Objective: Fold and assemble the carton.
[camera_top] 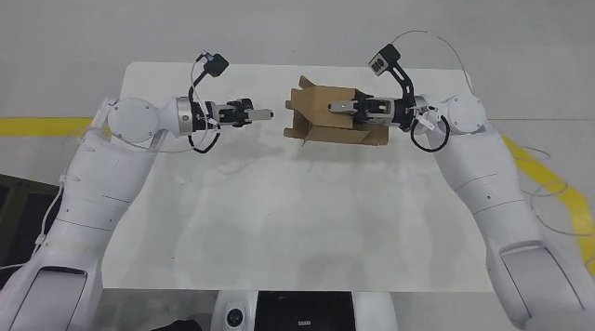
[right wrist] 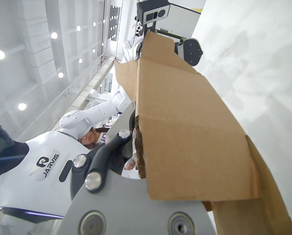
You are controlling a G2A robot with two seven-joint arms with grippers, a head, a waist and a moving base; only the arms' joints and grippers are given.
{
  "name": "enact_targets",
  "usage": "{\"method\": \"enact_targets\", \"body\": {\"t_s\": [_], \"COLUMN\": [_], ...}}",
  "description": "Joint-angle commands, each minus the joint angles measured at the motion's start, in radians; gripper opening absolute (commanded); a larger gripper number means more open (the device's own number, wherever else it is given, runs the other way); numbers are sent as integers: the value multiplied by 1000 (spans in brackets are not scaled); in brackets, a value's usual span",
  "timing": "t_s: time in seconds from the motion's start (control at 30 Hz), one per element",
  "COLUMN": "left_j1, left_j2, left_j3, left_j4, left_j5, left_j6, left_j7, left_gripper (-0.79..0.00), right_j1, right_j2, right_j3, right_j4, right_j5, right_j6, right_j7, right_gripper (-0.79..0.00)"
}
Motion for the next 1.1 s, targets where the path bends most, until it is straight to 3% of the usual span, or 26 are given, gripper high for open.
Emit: {"method": "enact_targets", "body": {"t_s": [0.0, 0.43, 1.07], "left_j1": [-2, -43, -63], "left_j2": [-3, -25, -32], "left_j3": [17, 109, 125], "left_j4": [-8, -26, -53], "left_j5": [52, 126, 81], "left_j6": [19, 80, 78], "left_j7": [29, 40, -7], "left_gripper": [0, 0, 0], "right_j1": [-9, -30, -6], "right_j2": [4, 7, -14], "right_j3": [7, 12, -44], "right_j4": [-17, -71, -56], "right_j5": [-4, 4, 31], "right_j6": [10, 15, 16], "right_j7": [2, 25, 55], "right_gripper": [-785, -785, -785]}}
